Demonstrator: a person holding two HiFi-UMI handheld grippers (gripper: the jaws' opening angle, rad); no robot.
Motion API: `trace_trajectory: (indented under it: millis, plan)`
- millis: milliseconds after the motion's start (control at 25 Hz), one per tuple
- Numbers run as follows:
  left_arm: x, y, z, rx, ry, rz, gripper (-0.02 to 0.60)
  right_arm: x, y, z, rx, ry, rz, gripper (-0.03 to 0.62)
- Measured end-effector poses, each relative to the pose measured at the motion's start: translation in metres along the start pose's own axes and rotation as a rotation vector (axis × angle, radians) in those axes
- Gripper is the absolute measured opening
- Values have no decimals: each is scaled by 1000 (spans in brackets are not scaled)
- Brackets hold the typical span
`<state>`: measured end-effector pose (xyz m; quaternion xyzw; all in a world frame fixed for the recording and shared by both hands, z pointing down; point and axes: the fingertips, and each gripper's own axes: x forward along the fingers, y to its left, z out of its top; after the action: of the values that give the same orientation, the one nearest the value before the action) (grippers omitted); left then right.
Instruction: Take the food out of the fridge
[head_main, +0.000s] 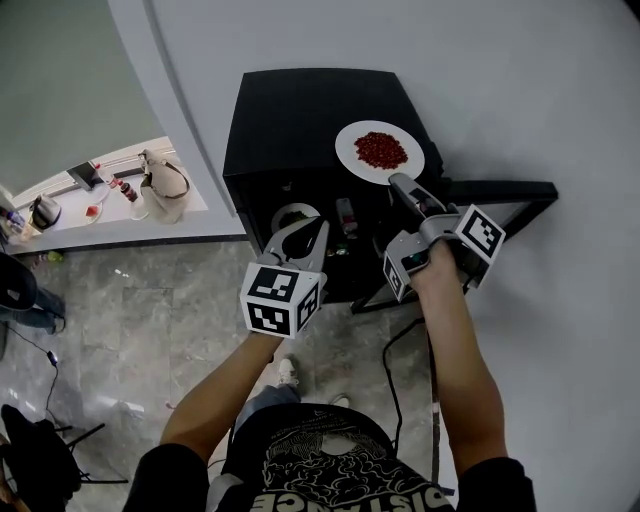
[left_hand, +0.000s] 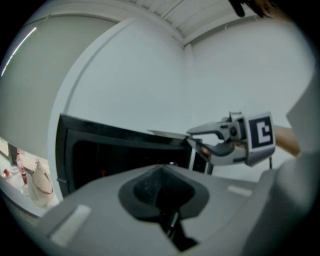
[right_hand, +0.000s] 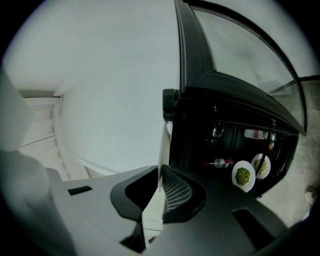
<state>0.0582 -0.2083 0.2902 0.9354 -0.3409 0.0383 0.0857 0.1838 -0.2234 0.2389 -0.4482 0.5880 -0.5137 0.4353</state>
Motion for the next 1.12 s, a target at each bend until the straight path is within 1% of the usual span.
trace_trajectory:
  millis: [200,440,600,760,960,1120]
  plan:
    - [-1,-6,-4,21,-10,-24,0,5,-8,6,-1,-45,0,12]
    - [2,-1,-10,24,-9,-20,0,16,-14,10,12,-81,26,12]
    - [0,0,-8,24,-20,-13,0,18,-13,10,-2,-81,41,12]
    - [-4,-10,-4,26,-34,-9,0,7,-10,13,-14,-77,69,13]
    - [-7,-6,-2,19,-36,-7,0,11,-6,10,-26,-64,95,65]
    - [-9,-8,-2,18,-41,2,0,7,-6,10,-56,-50,106,72]
